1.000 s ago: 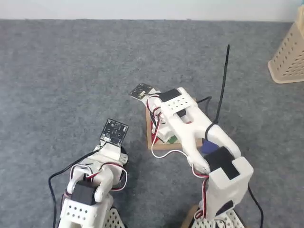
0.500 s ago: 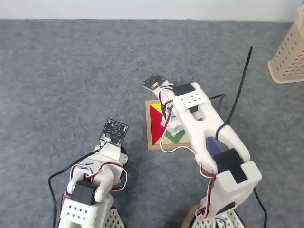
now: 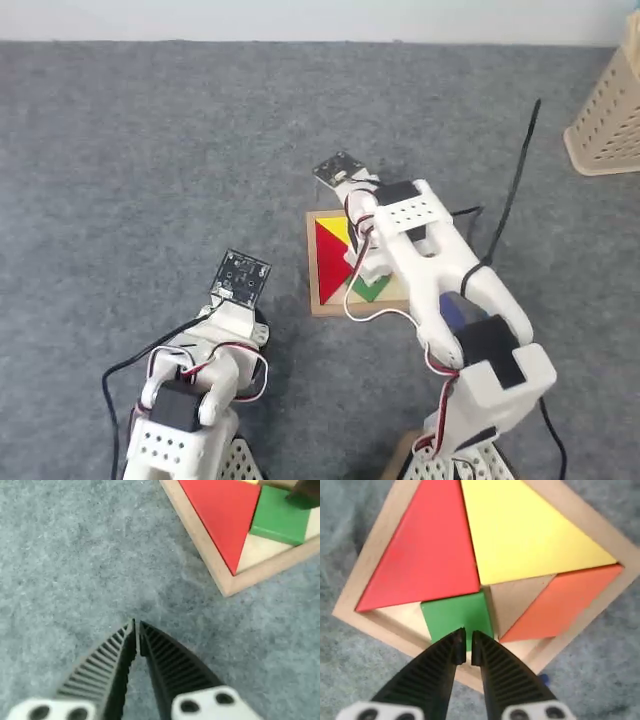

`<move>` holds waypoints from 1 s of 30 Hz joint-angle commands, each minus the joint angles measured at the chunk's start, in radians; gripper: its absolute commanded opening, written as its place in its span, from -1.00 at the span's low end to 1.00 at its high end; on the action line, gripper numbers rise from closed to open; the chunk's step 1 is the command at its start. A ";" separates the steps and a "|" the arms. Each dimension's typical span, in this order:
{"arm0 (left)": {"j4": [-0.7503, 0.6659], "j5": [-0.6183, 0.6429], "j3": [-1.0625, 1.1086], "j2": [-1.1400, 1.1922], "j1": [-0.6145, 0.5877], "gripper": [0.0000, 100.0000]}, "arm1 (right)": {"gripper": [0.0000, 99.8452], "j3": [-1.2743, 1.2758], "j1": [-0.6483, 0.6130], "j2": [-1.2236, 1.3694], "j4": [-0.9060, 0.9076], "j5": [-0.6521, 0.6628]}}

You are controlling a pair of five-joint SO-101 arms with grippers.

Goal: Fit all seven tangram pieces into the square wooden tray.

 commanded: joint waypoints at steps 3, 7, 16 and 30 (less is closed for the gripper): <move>0.006 0.008 -0.019 -0.020 0.000 -0.98 | -0.95 -0.031 0.018 0.030 -0.033 -0.006; 0.006 0.008 -0.019 -0.020 0.000 -0.98 | -0.95 -0.061 0.047 0.053 -0.033 -0.006; 0.006 0.008 -0.019 -0.020 0.000 -0.98 | -0.95 -0.086 0.108 -0.082 -0.024 -0.015; 0.006 0.008 -0.019 -0.020 0.000 -0.98 | -0.81 0.160 0.450 -0.578 0.309 0.117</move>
